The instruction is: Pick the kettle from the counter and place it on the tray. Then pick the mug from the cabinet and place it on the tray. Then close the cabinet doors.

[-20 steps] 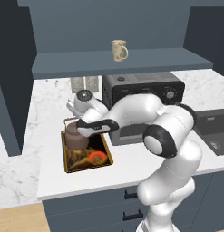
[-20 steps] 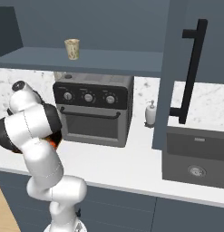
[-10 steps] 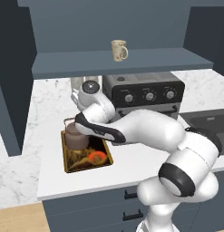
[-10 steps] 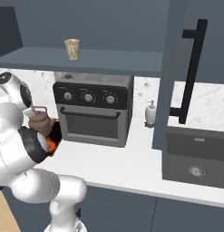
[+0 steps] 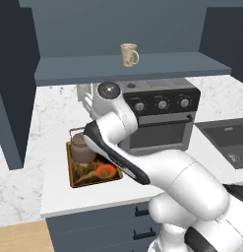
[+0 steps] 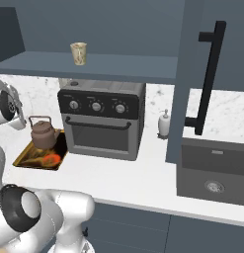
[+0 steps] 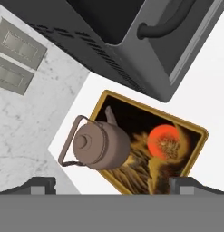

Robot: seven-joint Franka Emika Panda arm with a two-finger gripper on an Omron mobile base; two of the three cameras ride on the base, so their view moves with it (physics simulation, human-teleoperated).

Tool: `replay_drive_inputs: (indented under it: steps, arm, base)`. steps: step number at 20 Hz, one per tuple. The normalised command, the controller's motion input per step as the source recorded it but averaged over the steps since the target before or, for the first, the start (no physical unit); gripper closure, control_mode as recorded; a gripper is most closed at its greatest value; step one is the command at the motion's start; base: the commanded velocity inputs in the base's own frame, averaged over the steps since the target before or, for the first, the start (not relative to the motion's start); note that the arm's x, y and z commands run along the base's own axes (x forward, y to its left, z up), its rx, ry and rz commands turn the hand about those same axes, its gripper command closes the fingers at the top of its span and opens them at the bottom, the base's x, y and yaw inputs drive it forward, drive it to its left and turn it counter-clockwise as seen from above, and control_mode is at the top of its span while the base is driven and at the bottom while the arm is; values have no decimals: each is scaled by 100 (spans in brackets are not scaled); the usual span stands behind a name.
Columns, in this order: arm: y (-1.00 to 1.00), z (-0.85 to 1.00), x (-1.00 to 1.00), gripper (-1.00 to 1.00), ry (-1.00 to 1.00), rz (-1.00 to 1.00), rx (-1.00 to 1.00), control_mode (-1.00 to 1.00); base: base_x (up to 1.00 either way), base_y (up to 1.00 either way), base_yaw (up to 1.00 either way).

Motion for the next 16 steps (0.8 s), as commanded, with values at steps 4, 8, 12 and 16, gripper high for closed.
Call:
replay_drive_inputs:
  steps: [4,8,12,16]
  arm:
    - [-33,0,-19,-100,0,3,0,-100]
    - [-42,0,-31,-100,0,9,0,-100]
    - [-50,49,-54,-100,-19,48,-3,-100]
    - [-37,67,-42,-100,-6,64,-34,-100]
  base:
    - [0,0,0]
    - [0,0,0]
    - [0,0,0]
    - [0,0,0]
